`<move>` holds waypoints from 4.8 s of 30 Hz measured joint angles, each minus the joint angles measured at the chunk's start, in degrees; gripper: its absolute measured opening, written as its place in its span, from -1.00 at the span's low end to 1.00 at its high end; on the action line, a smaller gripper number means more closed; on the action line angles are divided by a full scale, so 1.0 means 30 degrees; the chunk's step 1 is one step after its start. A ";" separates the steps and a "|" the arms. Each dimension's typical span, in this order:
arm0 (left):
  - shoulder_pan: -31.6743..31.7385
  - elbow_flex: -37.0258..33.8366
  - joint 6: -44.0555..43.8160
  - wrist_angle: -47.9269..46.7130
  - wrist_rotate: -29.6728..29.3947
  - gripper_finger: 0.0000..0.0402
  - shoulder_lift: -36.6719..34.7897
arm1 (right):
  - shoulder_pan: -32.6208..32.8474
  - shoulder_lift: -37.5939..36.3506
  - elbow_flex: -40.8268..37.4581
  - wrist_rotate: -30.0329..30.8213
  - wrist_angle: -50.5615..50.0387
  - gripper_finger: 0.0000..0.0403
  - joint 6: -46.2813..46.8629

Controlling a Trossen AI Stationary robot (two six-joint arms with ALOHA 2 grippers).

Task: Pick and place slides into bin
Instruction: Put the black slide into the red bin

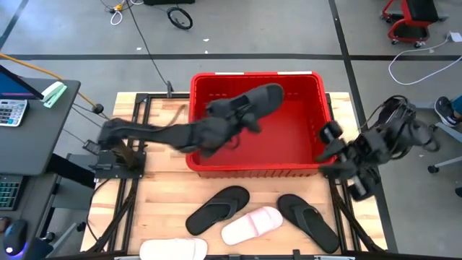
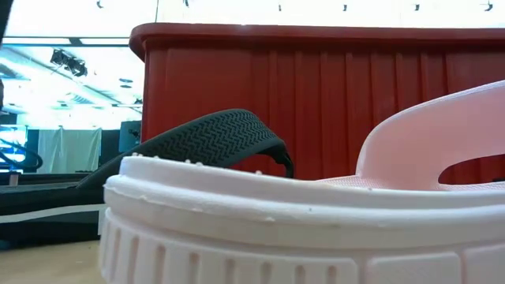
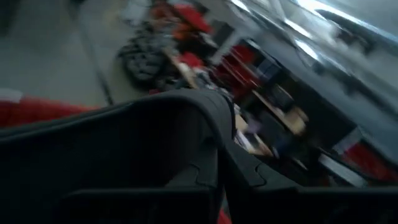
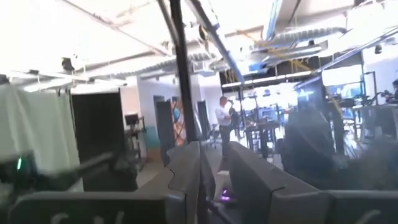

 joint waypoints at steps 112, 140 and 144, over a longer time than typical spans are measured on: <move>0.8618 0.0007 -0.7654 1.2734 1.0396 -0.37 0.8984 | -0.0828 -0.5666 -0.0007 1.0006 -1.6159 -0.41 0.9051; 0.7484 0.0044 1.2121 0.3648 1.4421 -0.98 -0.3494 | -1.8738 -0.0612 -0.0015 -0.4556 -1.9242 -0.99 0.8340; 0.7483 0.0036 1.2117 0.3371 1.4427 -0.97 -0.3496 | -2.3413 0.1263 -0.0015 -0.9330 -1.9235 -0.99 0.6448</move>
